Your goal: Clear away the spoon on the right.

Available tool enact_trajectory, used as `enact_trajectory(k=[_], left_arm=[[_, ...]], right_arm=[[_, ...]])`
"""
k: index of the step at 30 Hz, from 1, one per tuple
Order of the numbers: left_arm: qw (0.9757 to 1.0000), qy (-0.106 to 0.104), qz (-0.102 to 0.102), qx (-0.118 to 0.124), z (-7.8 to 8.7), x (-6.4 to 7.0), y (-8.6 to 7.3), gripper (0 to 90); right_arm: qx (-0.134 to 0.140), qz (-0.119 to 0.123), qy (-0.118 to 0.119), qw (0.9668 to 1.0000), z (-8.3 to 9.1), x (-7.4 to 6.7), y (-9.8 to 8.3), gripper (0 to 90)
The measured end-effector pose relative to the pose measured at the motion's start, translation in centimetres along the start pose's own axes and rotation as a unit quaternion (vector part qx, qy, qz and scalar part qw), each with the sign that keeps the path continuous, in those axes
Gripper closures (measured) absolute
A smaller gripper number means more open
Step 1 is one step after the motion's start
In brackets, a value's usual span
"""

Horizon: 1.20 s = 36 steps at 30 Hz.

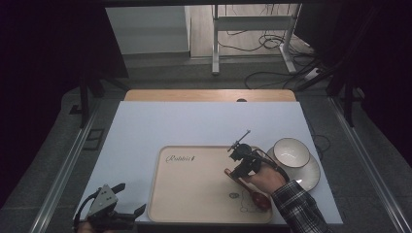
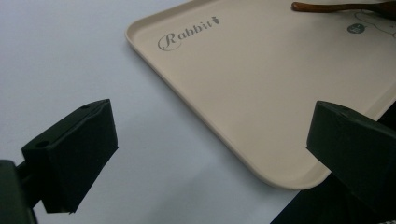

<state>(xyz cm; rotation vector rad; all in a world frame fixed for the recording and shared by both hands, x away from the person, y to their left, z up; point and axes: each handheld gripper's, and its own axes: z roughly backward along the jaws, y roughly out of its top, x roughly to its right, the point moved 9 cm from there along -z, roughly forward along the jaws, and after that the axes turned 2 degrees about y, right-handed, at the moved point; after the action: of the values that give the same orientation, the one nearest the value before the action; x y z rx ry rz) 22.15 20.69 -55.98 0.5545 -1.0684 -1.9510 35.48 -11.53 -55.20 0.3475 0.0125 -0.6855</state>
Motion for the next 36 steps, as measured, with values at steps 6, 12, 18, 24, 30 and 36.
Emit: enact_trajectory(k=[6,12,18,24,30,36], left_arm=[[1.0,0.0,-0.001,-0.001,0.0,0.1,0.0,1.4],[1.0,0.0,-0.002,-0.001,0.0,0.0,0.0,1.5],[1.0,0.0,-0.002,-0.001,0.0,0.0,0.0,1.5],[1.0,-0.001,-0.001,-0.001,0.0,0.1,0.0,1.4],[1.0,-0.001,-0.002,-0.002,0.0,0.1,0.0,1.4],[1.0,-0.001,-0.004,-0.004,-0.1,0.1,0.0,1.4]], right_arm=[[0.03,0.028,-0.005,0.9991,0.6,-0.5,-0.2,77.2],[0.049,0.062,-0.019,0.9967,-0.3,-1.4,-0.7,89.8],[0.067,0.072,-0.021,0.9949,-1.0,-1.7,-0.9,89.9],[0.086,0.067,-0.019,0.9938,-1.6,-1.7,-1.3,89.9],[0.084,0.066,-0.022,0.994,-2.4,-1.5,-1.8,89.9],[0.083,0.06,-0.034,0.9942,-2.6,-0.8,-2.0,89.9]])
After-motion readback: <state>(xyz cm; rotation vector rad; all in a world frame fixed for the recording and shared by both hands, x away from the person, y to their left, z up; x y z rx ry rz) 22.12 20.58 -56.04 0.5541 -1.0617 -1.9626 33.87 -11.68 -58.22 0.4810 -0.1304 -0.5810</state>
